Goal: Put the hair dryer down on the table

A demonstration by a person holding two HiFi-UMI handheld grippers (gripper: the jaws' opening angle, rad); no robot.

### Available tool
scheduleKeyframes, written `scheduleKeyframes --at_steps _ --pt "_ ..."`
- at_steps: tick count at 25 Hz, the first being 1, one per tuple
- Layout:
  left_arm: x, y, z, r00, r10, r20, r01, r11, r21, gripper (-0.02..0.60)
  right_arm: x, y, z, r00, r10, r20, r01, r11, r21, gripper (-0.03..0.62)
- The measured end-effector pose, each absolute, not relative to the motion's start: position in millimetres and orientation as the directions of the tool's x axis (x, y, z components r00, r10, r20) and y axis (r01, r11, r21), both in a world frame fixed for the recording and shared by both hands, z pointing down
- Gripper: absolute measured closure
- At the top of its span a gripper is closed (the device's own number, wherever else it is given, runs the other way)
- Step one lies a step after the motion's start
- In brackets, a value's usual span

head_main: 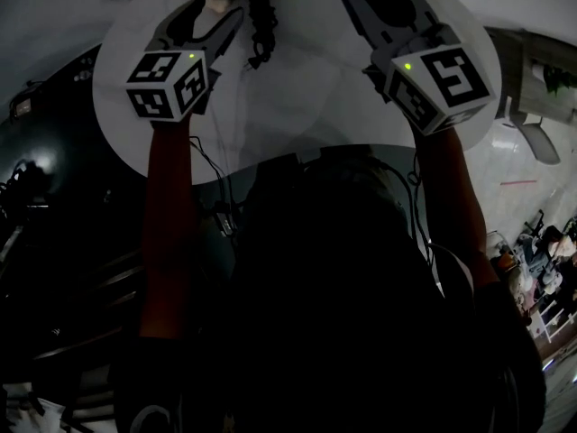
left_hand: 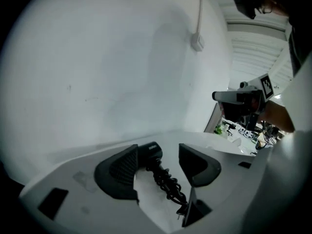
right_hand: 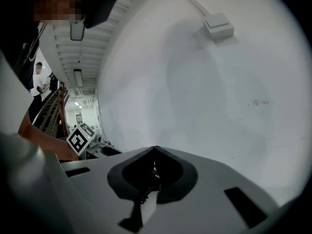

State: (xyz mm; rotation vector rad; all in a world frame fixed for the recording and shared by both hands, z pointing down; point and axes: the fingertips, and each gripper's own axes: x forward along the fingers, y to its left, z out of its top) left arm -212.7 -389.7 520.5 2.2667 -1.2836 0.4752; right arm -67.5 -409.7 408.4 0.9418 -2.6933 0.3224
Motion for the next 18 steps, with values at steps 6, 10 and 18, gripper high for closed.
scheduleKeyframes --at_steps 6,10,18 --pt "-241 -357 400 0.471 -0.851 0.232 -0.882 -0.446 0.152 0.524 -77 -391 349 -0.769 -0.595 0.233 -0.622 0.781 -0.060 0.586" --pt "-249 -347 371 0.474 -0.868 0.146 -0.879 -0.458 0.130 0.540 -81 -393 344 -0.779 -0.596 0.198 -0.615 0.786 -0.054 0.586" --pt "-262 -271 299 0.475 -0.878 0.048 -0.876 -0.468 0.113 0.540 -85 -326 267 -0.789 -0.597 0.144 -0.600 0.799 0.027 0.586"
